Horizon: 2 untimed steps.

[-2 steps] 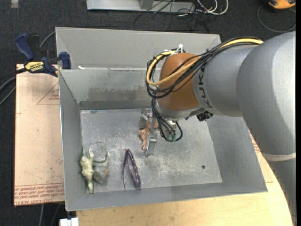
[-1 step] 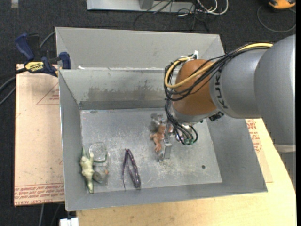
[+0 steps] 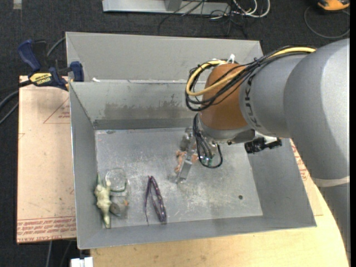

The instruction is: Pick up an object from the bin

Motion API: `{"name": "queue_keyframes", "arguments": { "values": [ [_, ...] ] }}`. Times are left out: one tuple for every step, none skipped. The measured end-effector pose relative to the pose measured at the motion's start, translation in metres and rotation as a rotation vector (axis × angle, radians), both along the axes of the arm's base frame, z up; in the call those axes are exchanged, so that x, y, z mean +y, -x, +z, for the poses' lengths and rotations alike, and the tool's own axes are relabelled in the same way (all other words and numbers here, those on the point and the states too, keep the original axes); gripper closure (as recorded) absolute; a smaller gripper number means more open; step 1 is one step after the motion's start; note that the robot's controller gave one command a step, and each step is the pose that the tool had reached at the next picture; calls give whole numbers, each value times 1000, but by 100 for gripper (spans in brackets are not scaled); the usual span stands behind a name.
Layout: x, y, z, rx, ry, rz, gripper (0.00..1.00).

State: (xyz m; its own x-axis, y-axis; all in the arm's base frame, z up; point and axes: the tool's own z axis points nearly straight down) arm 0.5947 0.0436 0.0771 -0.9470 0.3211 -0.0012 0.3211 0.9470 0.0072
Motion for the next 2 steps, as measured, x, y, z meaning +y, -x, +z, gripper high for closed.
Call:
{"name": "queue_keyframes", "arguments": {
  "values": [
    [-21,-5,-3,-4,2,351,0],
    [-28,-4,-4,-4,1,361,0]
  ]
}}
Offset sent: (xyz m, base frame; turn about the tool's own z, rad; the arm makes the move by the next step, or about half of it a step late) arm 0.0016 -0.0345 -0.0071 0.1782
